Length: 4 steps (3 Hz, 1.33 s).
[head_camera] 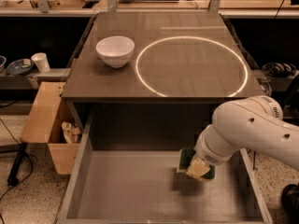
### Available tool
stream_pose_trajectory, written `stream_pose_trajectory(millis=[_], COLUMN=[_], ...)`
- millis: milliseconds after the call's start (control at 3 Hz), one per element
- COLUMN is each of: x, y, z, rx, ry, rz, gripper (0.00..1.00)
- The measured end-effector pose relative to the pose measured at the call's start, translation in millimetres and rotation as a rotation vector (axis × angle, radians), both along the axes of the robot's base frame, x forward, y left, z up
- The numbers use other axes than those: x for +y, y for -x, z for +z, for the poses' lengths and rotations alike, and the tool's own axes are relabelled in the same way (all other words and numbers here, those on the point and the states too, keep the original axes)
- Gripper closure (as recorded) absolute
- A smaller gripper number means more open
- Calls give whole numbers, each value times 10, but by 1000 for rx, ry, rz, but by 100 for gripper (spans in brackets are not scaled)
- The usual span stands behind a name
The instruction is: Pick sponge from top drawer and place on counter
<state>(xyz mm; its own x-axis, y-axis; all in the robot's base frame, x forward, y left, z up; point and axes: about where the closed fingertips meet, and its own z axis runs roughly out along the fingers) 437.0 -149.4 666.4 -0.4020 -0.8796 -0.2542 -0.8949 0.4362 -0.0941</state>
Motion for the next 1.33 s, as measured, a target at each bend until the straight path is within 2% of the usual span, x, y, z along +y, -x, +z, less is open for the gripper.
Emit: stream_pose_trajectory(millis=[667,1333], x=[46,81], y=[-24,-163], z=[71,378], rx=[-18,-87], ry=[-16,-9], rz=[15,44], gripper=[100,100])
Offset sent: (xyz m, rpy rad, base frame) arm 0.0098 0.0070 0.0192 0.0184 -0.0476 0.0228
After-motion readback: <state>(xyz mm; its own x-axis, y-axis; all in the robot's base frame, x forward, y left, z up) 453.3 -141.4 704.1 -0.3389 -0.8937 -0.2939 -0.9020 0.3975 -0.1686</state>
